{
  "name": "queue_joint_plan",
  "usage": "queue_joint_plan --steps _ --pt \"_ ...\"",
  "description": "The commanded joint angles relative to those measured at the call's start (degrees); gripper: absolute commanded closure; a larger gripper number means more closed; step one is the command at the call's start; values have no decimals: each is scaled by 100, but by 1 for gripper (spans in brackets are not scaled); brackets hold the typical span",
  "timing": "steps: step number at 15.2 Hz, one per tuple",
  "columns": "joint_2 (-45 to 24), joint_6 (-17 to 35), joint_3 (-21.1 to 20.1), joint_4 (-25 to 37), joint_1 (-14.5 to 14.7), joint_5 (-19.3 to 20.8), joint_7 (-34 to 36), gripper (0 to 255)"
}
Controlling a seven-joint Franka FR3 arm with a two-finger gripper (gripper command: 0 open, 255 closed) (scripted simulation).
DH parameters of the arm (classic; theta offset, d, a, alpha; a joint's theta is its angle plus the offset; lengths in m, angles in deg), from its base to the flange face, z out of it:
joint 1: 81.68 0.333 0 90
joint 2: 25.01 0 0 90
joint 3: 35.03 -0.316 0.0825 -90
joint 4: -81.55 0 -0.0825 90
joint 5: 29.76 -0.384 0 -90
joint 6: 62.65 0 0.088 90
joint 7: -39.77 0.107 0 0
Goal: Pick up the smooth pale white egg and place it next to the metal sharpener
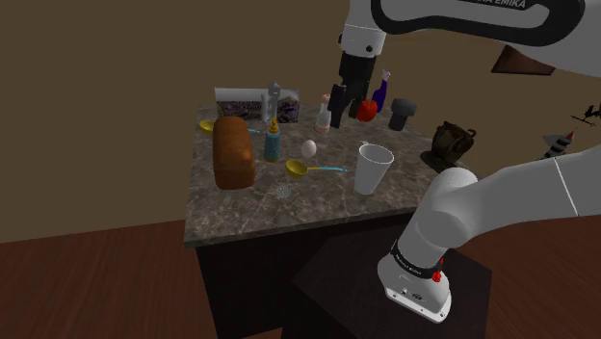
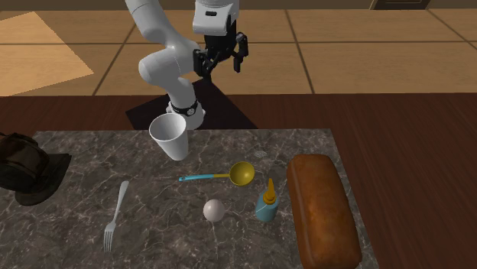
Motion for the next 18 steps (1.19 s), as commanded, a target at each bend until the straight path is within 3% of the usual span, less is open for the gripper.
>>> queue_joint_plan --steps 1,10,18 --pt "0 0 0 0 0 0 0 0" --pt "-107 2410 642 -1400 -352 183 -480 0" --pt "-1075 4757 1362 -2004 -495 55 -1085 0"
